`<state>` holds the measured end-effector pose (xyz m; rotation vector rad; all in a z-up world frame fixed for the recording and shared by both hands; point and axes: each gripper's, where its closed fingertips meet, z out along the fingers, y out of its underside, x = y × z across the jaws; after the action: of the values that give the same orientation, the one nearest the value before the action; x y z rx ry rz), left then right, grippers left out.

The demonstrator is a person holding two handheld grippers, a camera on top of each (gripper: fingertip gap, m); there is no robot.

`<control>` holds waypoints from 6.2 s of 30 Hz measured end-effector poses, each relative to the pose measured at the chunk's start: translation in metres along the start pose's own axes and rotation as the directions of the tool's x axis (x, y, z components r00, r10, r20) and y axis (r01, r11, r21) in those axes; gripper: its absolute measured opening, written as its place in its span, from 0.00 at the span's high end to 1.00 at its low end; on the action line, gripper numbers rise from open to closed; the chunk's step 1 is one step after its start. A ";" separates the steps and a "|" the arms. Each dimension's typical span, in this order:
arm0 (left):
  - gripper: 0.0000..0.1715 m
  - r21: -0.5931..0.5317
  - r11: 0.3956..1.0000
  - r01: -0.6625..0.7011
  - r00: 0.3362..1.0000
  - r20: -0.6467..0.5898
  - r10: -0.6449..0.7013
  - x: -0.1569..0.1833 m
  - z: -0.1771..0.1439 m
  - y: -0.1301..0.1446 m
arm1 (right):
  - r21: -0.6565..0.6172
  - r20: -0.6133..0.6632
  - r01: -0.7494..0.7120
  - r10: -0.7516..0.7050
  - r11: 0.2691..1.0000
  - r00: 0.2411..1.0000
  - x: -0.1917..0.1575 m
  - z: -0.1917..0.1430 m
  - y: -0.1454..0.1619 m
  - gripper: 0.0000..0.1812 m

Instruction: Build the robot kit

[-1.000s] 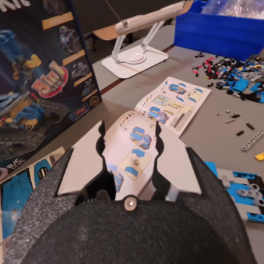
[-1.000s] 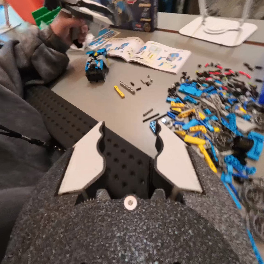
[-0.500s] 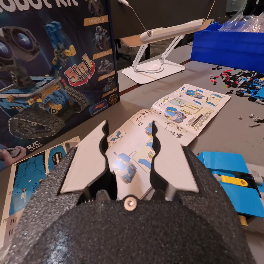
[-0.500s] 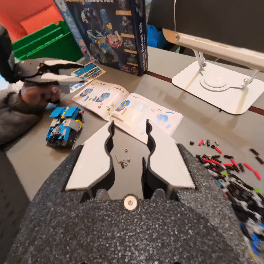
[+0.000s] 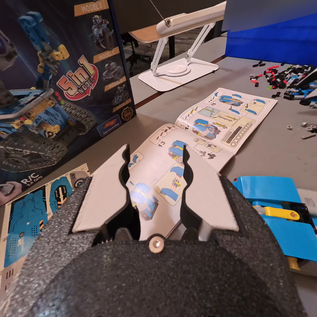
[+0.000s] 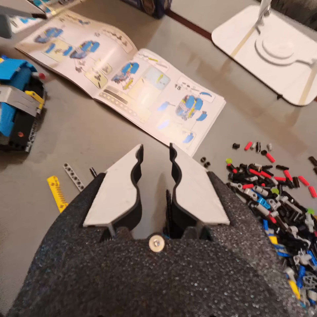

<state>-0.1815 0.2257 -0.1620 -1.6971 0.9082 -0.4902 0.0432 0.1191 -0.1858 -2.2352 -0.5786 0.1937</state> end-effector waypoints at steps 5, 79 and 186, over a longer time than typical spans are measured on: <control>0.63 -0.025 1.000 0.012 1.000 -0.003 -0.012 -0.001 0.002 0.004 | -0.070 -0.080 -0.098 0.093 0.993 0.993 0.029 -0.005 0.023 0.83; 0.61 -0.124 0.991 0.041 0.999 -0.025 -0.044 0.000 0.008 0.019 | -0.229 -0.449 -0.333 0.205 0.915 0.870 0.141 -0.061 0.104 0.88; 0.61 -0.157 0.984 0.084 0.994 -0.051 -0.093 -0.001 0.011 0.023 | -0.202 -0.284 -0.424 0.362 0.883 0.888 0.132 -0.051 0.115 0.93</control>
<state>-0.1816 0.2308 -0.1870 -1.8786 0.9359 -0.5425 0.2156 0.0799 -0.2312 -2.5680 -0.0052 0.0528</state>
